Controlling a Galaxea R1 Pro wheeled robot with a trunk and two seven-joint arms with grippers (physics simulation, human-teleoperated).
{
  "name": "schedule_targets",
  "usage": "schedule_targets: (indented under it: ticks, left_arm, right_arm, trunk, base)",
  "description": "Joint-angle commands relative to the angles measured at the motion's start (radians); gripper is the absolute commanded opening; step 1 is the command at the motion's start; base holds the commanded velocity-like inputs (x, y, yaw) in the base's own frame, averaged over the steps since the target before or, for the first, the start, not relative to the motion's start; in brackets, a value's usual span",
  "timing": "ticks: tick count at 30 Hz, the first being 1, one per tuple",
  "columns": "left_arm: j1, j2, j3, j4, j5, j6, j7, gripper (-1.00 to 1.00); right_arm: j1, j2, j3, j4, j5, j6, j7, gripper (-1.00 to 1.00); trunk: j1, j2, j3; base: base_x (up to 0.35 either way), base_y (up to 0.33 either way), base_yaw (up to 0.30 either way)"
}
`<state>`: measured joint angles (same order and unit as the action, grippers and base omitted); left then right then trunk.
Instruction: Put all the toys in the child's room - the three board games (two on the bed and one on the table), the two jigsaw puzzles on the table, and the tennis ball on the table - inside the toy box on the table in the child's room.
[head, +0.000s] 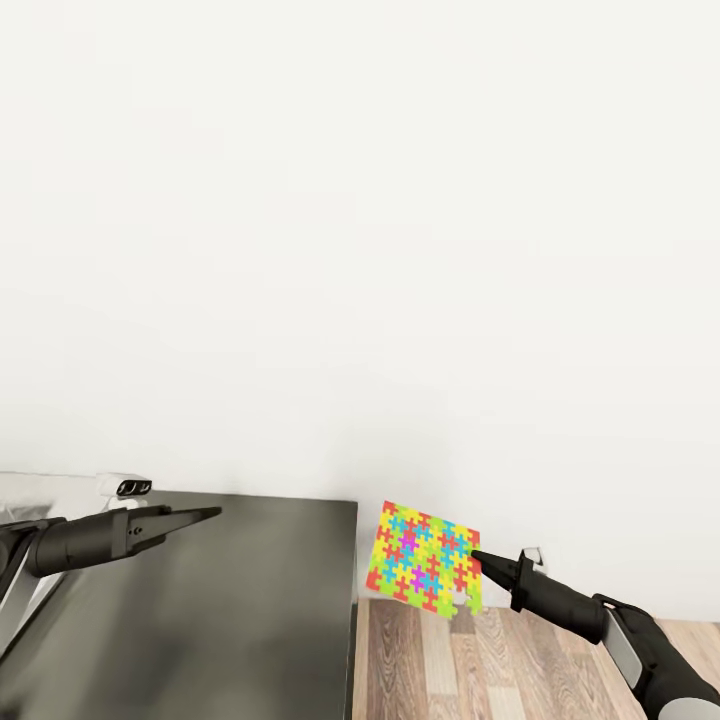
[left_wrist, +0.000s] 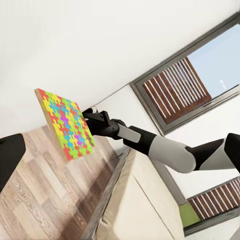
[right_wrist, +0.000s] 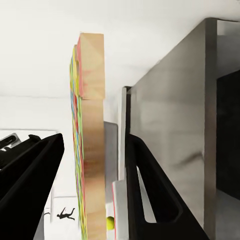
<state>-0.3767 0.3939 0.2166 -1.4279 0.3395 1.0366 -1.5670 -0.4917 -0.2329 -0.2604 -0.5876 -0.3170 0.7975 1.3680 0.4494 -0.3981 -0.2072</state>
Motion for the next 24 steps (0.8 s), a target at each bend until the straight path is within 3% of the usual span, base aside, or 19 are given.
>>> schedule_targets:
  ticks: [1,24]
  left_arm:
    - [-0.001,0.000,0.000,0.000,-0.001,0.011,-0.004,1.00]
    - [-0.001,0.000,-0.003,-0.002,0.000,0.011,-0.004,1.00]
  right_arm:
    - [-0.001,0.000,0.000,0.000,-0.002,0.008,0.001,-1.00]
    - [0.004,-0.012,-0.028,0.000,-0.002,0.008,0.002,-1.00]
  trunk:
    - [0.001,-0.002,0.000]
    - [0.001,-0.002,0.038]
  base:
    - [0.000,0.000,0.000]
    - [0.000,0.000,0.000]
